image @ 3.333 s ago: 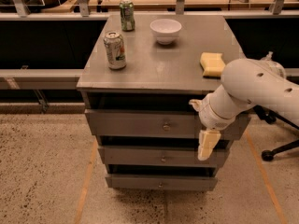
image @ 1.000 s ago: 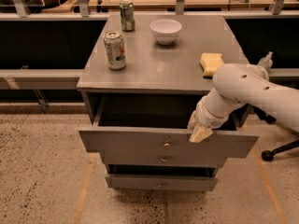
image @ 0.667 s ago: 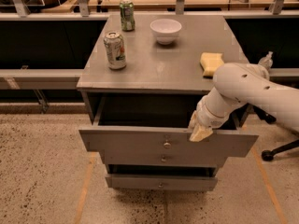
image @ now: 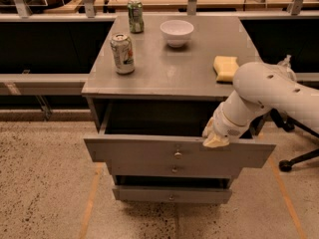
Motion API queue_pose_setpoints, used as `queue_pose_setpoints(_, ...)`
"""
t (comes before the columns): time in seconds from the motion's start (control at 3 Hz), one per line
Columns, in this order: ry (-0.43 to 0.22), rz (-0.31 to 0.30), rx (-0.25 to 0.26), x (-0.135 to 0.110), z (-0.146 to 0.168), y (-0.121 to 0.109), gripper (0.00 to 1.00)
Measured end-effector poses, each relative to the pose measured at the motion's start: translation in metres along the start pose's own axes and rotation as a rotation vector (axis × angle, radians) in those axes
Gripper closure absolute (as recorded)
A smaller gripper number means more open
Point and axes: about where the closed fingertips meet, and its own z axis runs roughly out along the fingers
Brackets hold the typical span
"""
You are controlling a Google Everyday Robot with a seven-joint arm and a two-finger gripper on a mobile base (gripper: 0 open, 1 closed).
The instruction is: Open top drawer
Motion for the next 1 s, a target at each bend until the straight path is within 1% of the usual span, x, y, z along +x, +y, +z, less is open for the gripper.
queue_pose_setpoints(0.33,-0.017,0.071,-0.023,-0.010,-0.015,0.012,0.08)
queue_pose_setpoints(0.67,-0.030,0.088,-0.024,-0.019,-0.024,0.013,0.08)
queue_pose_setpoints(1.0,-0.036,0.079,-0.011,-0.026,-0.028,0.005,0.32)
